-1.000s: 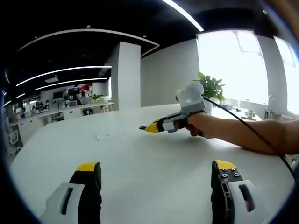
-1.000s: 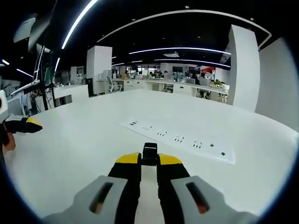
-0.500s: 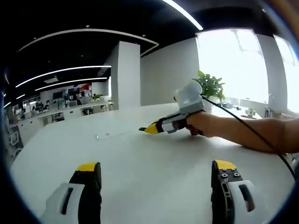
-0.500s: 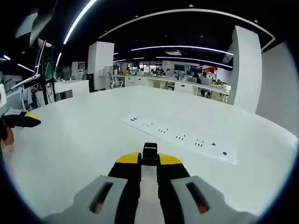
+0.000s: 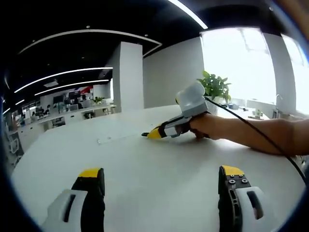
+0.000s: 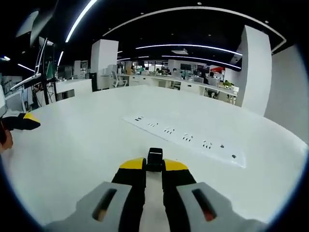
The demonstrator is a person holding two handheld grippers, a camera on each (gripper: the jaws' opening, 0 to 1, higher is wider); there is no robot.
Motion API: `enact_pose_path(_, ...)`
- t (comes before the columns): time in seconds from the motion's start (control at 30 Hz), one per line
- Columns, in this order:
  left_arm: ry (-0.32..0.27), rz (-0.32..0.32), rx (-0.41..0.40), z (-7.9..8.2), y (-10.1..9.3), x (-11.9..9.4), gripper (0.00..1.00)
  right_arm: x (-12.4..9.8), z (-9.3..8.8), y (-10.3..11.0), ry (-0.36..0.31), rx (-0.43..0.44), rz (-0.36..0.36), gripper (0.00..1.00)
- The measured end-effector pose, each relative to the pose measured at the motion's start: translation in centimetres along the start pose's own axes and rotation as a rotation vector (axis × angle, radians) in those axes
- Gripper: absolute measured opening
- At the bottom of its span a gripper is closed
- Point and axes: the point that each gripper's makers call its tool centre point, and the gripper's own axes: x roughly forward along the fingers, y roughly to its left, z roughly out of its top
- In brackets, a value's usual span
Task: Snap the two parts of the plastic buckle together until the buckle closes and remains connected.
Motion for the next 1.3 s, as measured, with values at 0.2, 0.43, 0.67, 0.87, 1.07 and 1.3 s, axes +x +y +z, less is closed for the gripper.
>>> enact_pose_path(0.2, 0.0, 0.0, 0.002, 0.0, 0.04, 0.02, 1.0, 0.21, -0.3, 0.07, 0.017, 0.002, 0.004, 0.11)
enact_pose_path(0.43, 0.014, -0.005, 0.016, -0.25, -0.13, 0.23, 1.0, 0.45, -0.61, 0.68, 0.05, 0.003, 0.035, 0.11)
enact_pose_path(0.67, 0.014, -0.004, 0.015, -0.22, -0.04, 0.27, 1.0, 0.44, -0.57, 0.63, 0.049, 0.011, 0.034, 0.11)
enact_pose_path(0.87, 0.018, -0.005, 0.017, -0.32, -0.03, 0.37, 1.0, 0.51, -0.52, 0.55, 0.049, -0.003, 0.037, 0.11)
enact_pose_path(1.07, 0.026, -0.007, 0.024, -0.58, -0.32, 0.46, 1.0, 0.48, -0.49, 0.59, 0.051, -0.016, 0.034, 0.11)
enact_pose_path(1.3, 0.028, -0.006, 0.028, -0.69, -0.21, 0.44, 1.0, 0.64, -0.47, 0.36, 0.048, -0.015, 0.035, 0.11)
